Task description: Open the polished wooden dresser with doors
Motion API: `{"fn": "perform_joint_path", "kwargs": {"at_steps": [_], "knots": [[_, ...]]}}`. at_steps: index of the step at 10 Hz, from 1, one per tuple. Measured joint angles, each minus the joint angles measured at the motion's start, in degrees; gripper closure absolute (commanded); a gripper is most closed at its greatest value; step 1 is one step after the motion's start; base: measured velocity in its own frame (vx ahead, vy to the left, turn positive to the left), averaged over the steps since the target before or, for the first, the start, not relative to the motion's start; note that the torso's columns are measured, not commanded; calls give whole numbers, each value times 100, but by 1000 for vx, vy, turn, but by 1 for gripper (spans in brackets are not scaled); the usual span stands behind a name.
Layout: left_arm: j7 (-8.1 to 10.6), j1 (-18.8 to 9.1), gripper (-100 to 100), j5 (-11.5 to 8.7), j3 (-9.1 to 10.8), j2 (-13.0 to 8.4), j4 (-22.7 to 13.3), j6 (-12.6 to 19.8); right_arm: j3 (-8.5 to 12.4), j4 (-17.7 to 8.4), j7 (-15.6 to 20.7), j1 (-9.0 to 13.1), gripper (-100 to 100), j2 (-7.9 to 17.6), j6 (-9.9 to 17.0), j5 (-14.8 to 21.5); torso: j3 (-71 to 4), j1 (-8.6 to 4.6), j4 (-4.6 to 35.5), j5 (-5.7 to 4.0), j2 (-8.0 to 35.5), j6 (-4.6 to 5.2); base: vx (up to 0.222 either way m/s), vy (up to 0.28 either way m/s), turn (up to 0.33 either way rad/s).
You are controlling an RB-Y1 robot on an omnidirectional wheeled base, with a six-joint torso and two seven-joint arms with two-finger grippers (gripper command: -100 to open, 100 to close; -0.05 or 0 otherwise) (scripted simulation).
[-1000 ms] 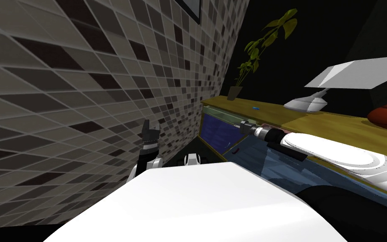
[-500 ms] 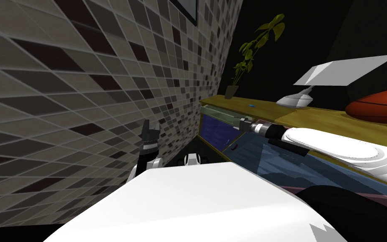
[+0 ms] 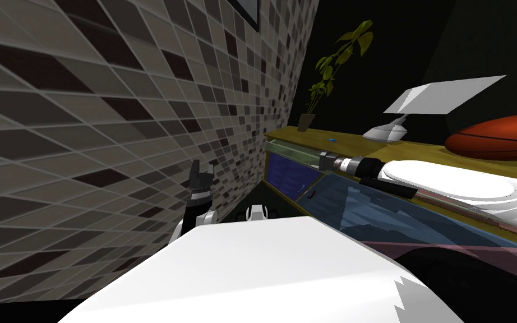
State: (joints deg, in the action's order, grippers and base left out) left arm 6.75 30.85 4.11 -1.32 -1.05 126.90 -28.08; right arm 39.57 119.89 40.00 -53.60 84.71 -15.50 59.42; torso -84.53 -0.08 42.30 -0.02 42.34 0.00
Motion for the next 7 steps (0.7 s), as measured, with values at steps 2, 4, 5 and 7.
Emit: {"fn": "perform_joint_path", "kwargs": {"at_steps": [2, 4, 5, 7], "knots": [[0, 0, 0, 0, 0, 0, 0, 0, 50, -71, -29, 82, 0, 87, -96, -71, -3, 6, -2, 1, -7, 0, -3, -2, -5], [0, 0, 0, 0, 0, 0, 0, 0, 50, -71, -29, 81, 0, 86, -94, -71, -6, 10, -3, 3, -9, 0, 0, 0, 0], [0, 0, 0, 0, 0, 0, 0, 0, 50, -71, -29, 81, 0, 86, -94, -71, -5, 9, -2, 3, -8, 0, 0, 0, 0], [0, 0, 0, 0, 0, 0, 0, 0, 50, -71, -29, 81, 0, 86, -94, -71, -3, 8, -2, 2, -6, 0, 0, 0, 0]]}}
